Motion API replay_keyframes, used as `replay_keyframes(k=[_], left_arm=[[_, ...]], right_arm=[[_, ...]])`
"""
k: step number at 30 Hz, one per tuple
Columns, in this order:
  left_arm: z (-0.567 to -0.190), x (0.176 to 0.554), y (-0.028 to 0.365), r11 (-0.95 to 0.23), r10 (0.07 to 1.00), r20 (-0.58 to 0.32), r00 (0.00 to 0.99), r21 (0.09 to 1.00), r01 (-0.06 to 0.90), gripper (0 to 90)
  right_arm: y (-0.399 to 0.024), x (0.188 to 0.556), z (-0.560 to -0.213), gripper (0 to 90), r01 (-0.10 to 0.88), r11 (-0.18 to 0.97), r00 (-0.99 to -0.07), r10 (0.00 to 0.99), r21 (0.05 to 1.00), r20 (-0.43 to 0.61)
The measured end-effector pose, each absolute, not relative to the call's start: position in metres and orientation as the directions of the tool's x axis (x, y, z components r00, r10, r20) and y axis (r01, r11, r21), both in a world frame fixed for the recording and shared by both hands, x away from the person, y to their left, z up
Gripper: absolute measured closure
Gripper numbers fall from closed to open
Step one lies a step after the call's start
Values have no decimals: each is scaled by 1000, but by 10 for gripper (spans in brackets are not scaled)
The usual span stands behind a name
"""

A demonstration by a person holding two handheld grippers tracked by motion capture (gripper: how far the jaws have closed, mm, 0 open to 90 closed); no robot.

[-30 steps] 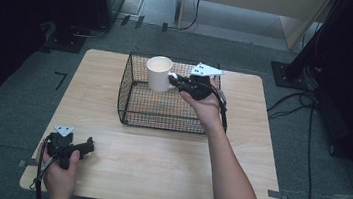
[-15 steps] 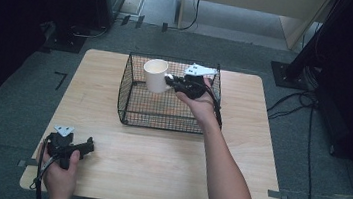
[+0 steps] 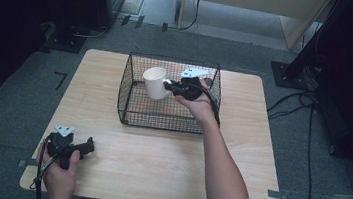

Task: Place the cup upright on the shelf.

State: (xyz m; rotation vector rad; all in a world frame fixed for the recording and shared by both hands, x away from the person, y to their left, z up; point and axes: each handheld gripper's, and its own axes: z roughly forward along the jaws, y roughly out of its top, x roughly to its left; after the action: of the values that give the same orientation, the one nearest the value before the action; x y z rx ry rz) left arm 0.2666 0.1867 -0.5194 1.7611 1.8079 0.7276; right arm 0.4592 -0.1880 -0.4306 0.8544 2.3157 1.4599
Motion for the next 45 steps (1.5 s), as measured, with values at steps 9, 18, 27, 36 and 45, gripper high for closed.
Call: replay_keyframes(k=[9,18,27,36,45], left_arm=[[-519,267,187,16,1000,8,-30,687,726,0],[-519,267,187,15,1000,9,-29,687,727,0],[-519,267,187,15,1000,8,-29,686,727,0],[-519,267,187,15,1000,8,-29,686,727,0],[-519,267,187,16,1000,8,-29,686,727,0]], right_arm=[[-185,463,-437,806,367,381,-790,610,849,68],[-185,465,-441,804,388,438,-787,615,811,44],[-189,465,-444,793,423,499,-765,644,756,3],[-189,467,-448,759,463,512,-751,661,723,13],[-197,467,-443,657,470,405,-741,664,785,102]])
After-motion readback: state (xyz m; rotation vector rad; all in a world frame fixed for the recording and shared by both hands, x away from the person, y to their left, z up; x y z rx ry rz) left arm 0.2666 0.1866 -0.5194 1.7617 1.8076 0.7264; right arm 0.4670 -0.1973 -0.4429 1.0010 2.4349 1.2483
